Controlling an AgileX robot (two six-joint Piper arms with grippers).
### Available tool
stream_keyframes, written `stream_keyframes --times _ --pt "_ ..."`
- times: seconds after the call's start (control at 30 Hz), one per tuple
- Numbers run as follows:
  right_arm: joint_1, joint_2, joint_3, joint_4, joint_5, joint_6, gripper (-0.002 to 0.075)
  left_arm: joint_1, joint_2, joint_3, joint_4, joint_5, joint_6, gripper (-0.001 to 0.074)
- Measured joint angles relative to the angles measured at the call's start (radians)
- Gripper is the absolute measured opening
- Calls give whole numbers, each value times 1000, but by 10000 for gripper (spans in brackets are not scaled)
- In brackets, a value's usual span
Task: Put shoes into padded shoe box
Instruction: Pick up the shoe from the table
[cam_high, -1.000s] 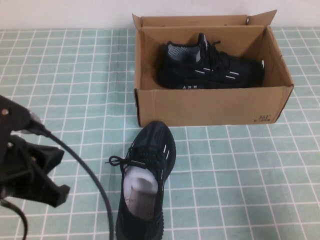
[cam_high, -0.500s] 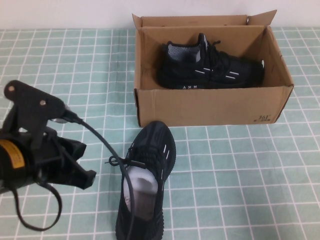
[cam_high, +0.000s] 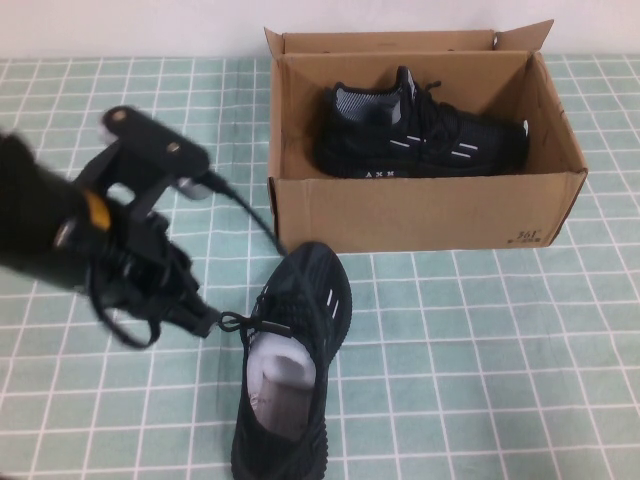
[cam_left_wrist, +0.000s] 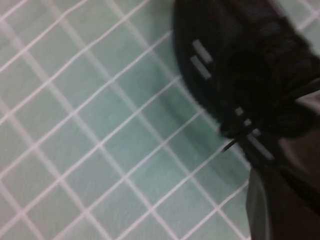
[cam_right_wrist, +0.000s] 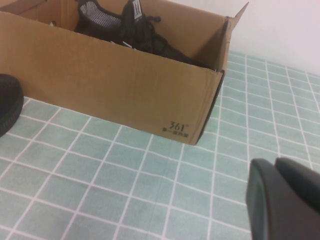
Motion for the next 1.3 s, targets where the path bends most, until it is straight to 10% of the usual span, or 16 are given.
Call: stream_keyframes --times 0.3,0.67,1.3 --pt "0 0 0 0 0 0 -8 -44 109 -121 -131 69 377 18" --pt "0 0 0 0 2 0 -8 -207 139 -121 -25 48 632 327" --pt "0 0 0 0 3 0 -8 -209 293 -121 58 3 591 304"
